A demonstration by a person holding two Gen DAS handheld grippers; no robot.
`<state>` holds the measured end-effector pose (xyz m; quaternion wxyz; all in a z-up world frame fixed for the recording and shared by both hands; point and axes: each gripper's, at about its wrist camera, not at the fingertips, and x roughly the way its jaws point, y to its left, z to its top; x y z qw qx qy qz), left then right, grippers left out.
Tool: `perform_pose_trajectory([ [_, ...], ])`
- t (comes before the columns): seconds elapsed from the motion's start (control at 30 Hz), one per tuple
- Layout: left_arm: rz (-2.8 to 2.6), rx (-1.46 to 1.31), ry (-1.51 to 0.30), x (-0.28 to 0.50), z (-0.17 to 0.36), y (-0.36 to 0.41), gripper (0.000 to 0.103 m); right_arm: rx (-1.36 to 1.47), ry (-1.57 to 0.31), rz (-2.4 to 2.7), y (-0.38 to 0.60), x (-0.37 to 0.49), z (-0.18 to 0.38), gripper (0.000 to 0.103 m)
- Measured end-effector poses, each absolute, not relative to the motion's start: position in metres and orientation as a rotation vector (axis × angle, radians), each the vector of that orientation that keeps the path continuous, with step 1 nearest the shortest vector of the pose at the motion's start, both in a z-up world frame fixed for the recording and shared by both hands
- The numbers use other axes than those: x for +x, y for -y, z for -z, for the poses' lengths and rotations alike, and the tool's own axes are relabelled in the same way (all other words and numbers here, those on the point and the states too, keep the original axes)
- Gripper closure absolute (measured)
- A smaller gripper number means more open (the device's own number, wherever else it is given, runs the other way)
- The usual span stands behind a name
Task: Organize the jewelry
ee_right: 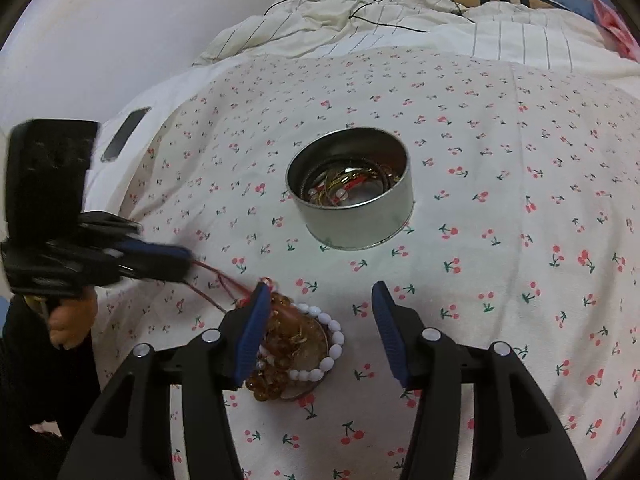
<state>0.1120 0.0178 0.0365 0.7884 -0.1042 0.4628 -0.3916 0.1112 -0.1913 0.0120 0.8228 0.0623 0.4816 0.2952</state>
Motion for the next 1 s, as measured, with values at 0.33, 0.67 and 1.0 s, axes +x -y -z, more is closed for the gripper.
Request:
perform_pose_trajectory([
  [0.33, 0.815, -0.413, -0.902, 0.125, -0.047, -0.053, 0.101, 0.141, -1.030, -0.640, 0.187, 0.111, -0.009, 0.051],
  [0.67, 0.472, -0.385, -1.083, 0.153, 0.000, -0.082, 0.101, -0.078, -0.951, -0.734, 0.110, 0.090, 0.000, 0.050],
  [1.0, 0.280, -0.256, -1.220, 0.172, 0.045, -0.078, 0.074, -0.162, -0.980, -0.720, 0.086, 0.093, 0.020, 0.074],
])
